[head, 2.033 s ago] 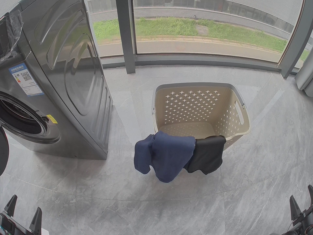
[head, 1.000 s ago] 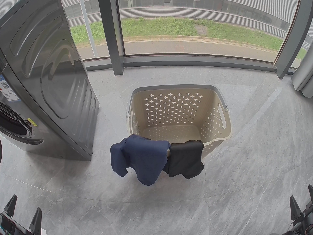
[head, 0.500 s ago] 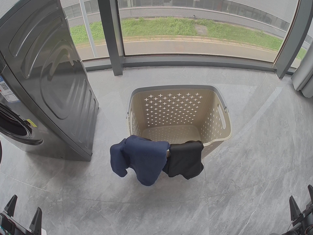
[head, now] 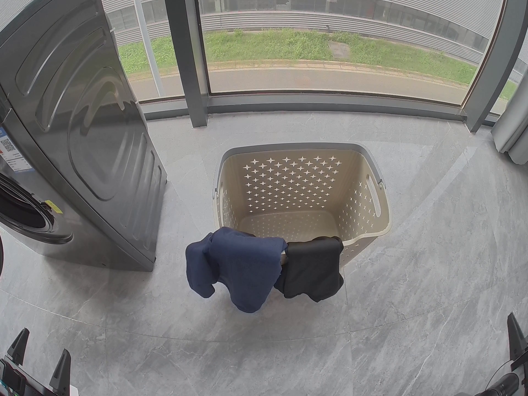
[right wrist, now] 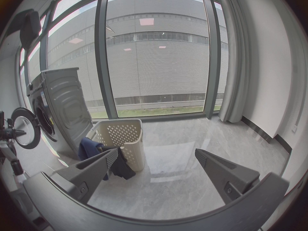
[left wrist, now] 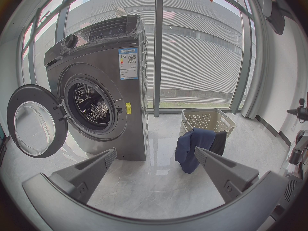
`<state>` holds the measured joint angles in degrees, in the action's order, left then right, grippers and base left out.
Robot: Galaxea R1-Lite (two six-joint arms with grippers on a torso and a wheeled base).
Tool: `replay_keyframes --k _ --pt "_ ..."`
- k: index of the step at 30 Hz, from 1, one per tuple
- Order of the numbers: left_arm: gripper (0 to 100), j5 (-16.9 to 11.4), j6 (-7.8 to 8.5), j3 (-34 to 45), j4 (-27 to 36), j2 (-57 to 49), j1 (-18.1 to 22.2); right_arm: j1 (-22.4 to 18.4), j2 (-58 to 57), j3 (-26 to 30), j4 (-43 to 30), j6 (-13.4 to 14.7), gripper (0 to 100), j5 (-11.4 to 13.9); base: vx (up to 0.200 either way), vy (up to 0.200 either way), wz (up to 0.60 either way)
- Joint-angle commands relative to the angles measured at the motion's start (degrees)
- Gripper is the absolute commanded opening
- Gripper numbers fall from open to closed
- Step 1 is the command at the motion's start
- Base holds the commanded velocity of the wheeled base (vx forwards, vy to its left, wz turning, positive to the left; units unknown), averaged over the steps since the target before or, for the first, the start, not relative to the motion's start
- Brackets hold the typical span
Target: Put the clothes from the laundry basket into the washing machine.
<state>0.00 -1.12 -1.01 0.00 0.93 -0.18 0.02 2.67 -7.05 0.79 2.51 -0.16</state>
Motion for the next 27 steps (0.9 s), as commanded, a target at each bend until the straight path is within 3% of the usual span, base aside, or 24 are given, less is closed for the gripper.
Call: replay_keyframes --k 1,2,4,5,9,12,14,19,24,27 --pt "100 0.0 -0.02 0.9 0.0 -0.9 0.0 3.4 18.0 -5.0 0.1 2.7 100 5.5 0.000 0.000 0.00" --pt "100 0.0 0.07 0.9 0.0 -0.9 0.0 5.3 26.2 -4.0 4.0 6.1 100 7.5 0.000 0.000 0.00" --pt "100 0.0 -0.02 0.9 0.0 -0.9 0.0 6.3 32.0 -3.7 8.2 8.3 100 8.0 0.000 0.000 0.00" --pt "100 0.1 -0.02 0.9 0.0 -0.9 0.0 8.0 40.0 -3.3 13.7 9.7 100 8.1 0.000 0.000 0.00" --pt "100 0.1 -0.02 0.9 0.0 -0.9 0.1 10.2 54.9 -2.3 24.4 9.6 100 7.9 0.150 0.000 0.00" --pt "100 0.1 -0.02 0.9 0.0 -0.9 0.0 10.5 59.6 -1.8 27.5 8.5 100 6.9 0.200 0.000 0.00" --pt "100 0.0 -0.20 0.9 0.0 -0.9 0.0 11.0 65.5 -2.6 29.0 7.8 100 4.0 0.000 0.000 0.00" --pt "100 0.0 -0.20 0.9 0.0 -0.9 0.0 13.9 71.3 -4.2 30.5 9.0 100 3.7 0.000 0.000 0.00" --pt "100 0.0 -0.20 0.9 0.0 -0.9 0.0 19.3 78.1 -4.7 34.6 11.4 100 3.0 0.000 0.000 0.00" --pt "100 0.0 -0.20 0.9 0.1 -0.9 0.0 21.1 82.1 -5.3 36.7 12.3 100 1.1 0.000 0.000 0.00"
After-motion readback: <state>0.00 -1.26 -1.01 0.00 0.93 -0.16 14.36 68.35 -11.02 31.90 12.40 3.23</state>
